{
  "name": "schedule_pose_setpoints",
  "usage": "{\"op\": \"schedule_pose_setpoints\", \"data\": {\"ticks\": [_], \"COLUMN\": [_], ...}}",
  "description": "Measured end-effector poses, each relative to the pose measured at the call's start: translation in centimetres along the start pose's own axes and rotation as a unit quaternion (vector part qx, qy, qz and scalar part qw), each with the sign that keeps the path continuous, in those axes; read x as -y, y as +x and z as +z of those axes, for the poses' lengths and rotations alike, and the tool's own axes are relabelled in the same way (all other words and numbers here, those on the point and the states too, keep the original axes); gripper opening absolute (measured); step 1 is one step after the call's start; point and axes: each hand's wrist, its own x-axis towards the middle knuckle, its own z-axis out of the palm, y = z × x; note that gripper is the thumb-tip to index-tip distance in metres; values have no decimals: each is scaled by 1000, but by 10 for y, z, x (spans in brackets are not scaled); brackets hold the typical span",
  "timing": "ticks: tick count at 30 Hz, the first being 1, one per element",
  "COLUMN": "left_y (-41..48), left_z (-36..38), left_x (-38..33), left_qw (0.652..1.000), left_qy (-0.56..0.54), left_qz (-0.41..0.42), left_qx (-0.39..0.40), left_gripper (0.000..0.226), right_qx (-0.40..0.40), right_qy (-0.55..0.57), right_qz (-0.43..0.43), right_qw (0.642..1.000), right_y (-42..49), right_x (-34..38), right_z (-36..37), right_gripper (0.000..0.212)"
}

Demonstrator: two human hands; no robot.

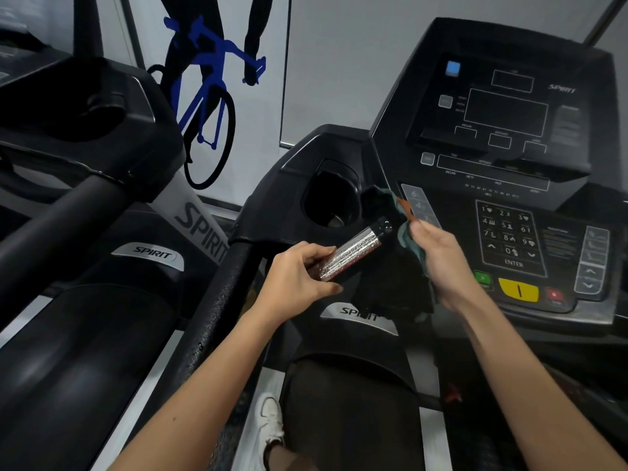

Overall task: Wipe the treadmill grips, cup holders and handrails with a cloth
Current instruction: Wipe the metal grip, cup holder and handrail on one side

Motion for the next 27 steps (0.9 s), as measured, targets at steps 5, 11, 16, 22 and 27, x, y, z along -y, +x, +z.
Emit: {"op": "schedule_pose_setpoints", "data": {"ticks": [5,11,16,22,27], "left_y": [1,2,2,3,1], "left_z": [0,1,2,2,4], "left_x": [1,2,3,3,2], "left_qw": [1000,1000,1000,1000,999], "left_qy": [9,8,3,-2,2], "left_qz": [0,-5,-7,-21,-28], "left_qx": [1,2,-6,-4,-15], "left_gripper": [61,62,62,62,63], "right_qx": [5,24,-23,-15,62], "right_qy": [-42,-92,13,-50,-141], "right_qz": [-89,-81,-7,-110,-118], "right_qw": [995,992,1000,993,981], "right_y": [-11,18,14,-6,21], "right_x": [2,14,1,-4,13], "right_z": [-14,-5,-6,-17,-10], "right_gripper": [27,27,21,22,26]}}
